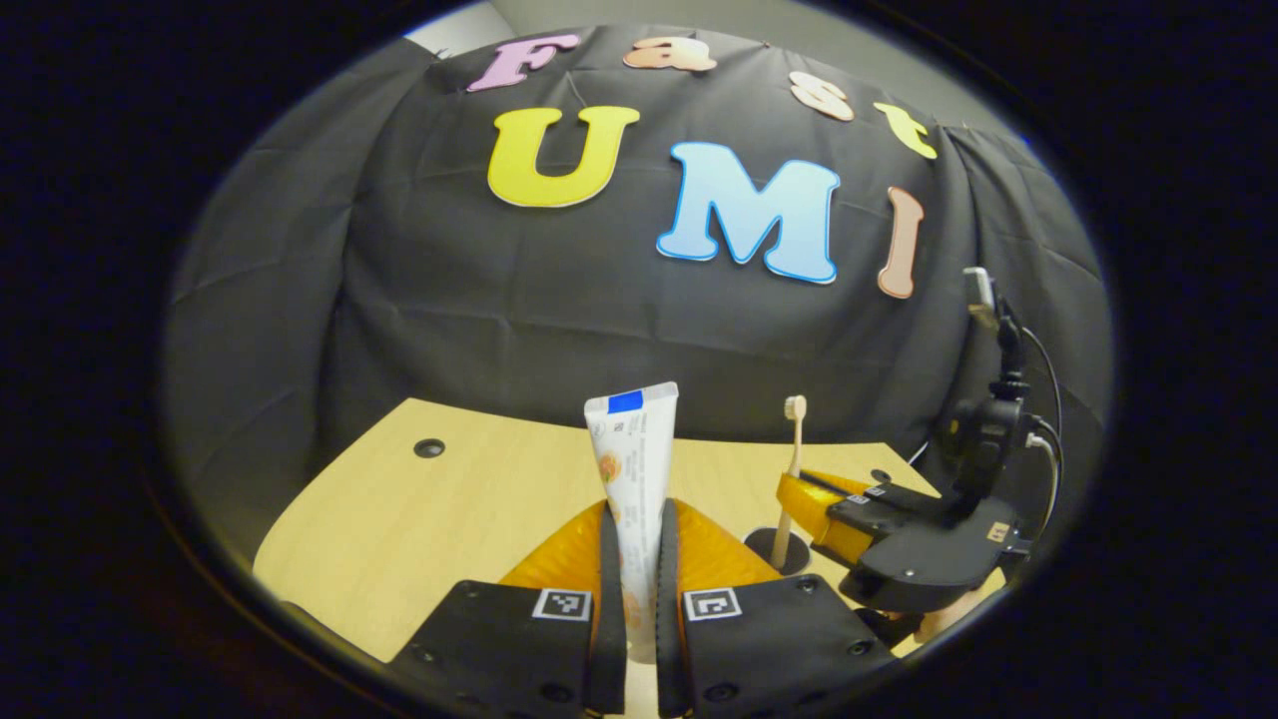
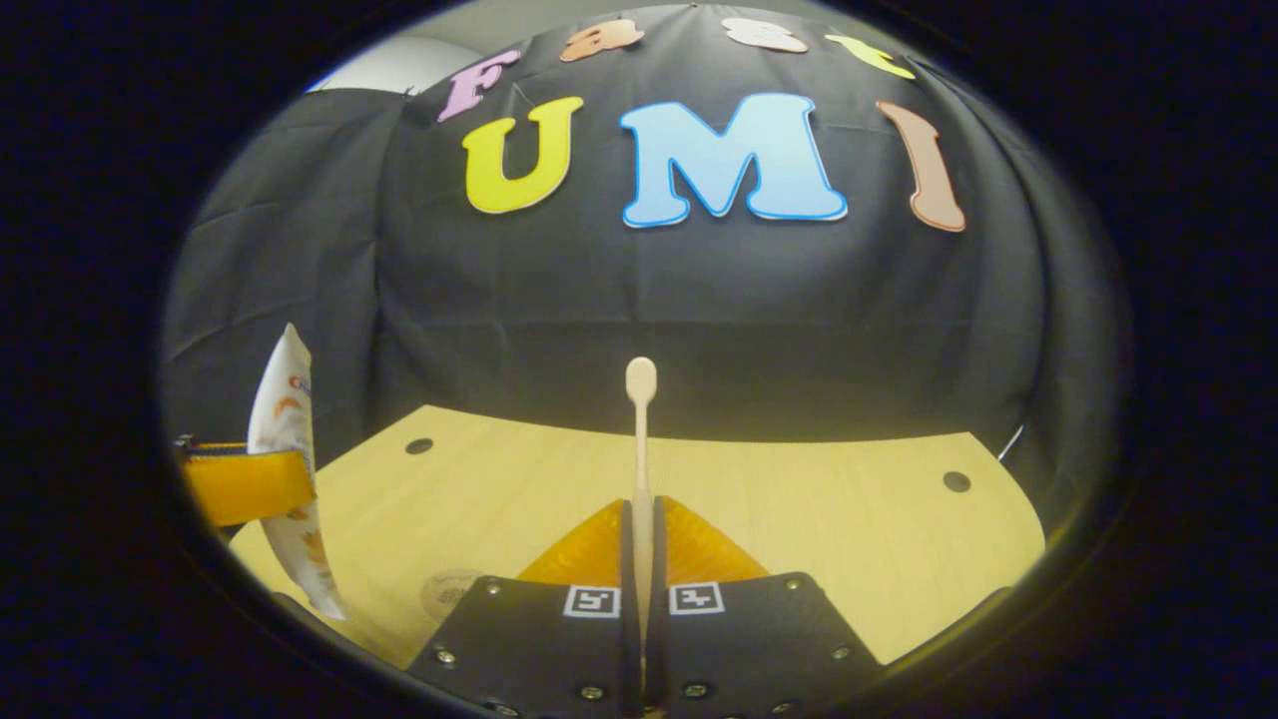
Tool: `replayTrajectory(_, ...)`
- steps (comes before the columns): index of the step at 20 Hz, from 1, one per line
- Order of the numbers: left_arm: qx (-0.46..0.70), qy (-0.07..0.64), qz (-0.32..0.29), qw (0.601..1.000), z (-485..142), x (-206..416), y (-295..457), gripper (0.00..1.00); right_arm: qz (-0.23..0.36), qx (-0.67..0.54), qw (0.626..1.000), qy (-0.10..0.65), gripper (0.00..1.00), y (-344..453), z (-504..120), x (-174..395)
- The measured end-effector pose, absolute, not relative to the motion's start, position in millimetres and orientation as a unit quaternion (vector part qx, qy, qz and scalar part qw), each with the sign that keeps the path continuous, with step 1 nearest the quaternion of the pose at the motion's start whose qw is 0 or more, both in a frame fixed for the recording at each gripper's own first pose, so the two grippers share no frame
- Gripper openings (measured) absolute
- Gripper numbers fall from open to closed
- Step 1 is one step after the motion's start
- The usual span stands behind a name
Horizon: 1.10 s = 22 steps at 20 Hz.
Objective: Put the toothbrush and toothpaste on the desktop into the cup, then pick up the cup and place it on the coaster on the desktop.
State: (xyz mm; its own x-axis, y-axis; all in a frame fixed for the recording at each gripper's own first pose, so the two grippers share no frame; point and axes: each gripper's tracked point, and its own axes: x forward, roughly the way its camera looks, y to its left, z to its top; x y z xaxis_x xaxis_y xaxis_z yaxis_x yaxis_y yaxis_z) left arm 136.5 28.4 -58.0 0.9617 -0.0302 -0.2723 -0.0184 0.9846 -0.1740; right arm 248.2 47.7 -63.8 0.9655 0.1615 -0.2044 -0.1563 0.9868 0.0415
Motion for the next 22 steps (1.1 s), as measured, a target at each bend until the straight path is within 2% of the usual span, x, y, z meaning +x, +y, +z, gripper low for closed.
replayTrajectory(4,-0.091,0.142,-0.01,0.986,-60.9,140.0,24.6,0.19,0.078,0.001,0.988,0.134,0.05,45.8,-83.6,249.6)
replayTrajectory(6,-0.091,0.145,-0.014,0.985,-62.0,140.5,23.0,0.19,0.08,0.0,0.986,0.143,0.12,45.6,-86.1,245.1)
replayTrajectory(7,-0.092,0.147,-0.016,0.985,-63.6,142.5,21.8,0.19,0.078,-0.003,0.986,0.145,0.21,43.2,-86.8,243.6)
replayTrajectory(8,-0.094,0.148,-0.017,0.984,-65.7,143.6,20.2,0.2,0.075,-0.004,0.986,0.146,0.24,39.6,-85.4,240.6)
replayTrajectory(9,-0.096,0.15,-0.02,0.984,-69.5,145.8,18.0,0.2,0.076,-0.005,0.986,0.148,0.41,38.9,-84.1,237.6)
replayTrajectory(10,-0.099,0.151,-0.022,0.983,-72.5,147.2,15.0,0.19,0.078,-0.006,0.986,0.149,0.53,37.3,-84.5,233.9)
replayTrajectory(12,-0.103,0.153,-0.026,0.983,-71.6,154.8,7.7,0.2,0.07,-0.012,0.986,0.15,0.96,27.7,-82.5,226.5)
replayTrajectory(13,-0.105,0.153,-0.028,0.982,-72.9,157.4,4.4,0.19,0.062,-0.017,0.987,0.148,1.0,21.6,-79.8,224.5)
replayTrajectory(22,-0.114,0.125,-0.073,0.983,-73.5,193.9,-33.1,0.2,0.031,0.002,0.993,0.115,1.0,-18.0,-39.4,193.7)
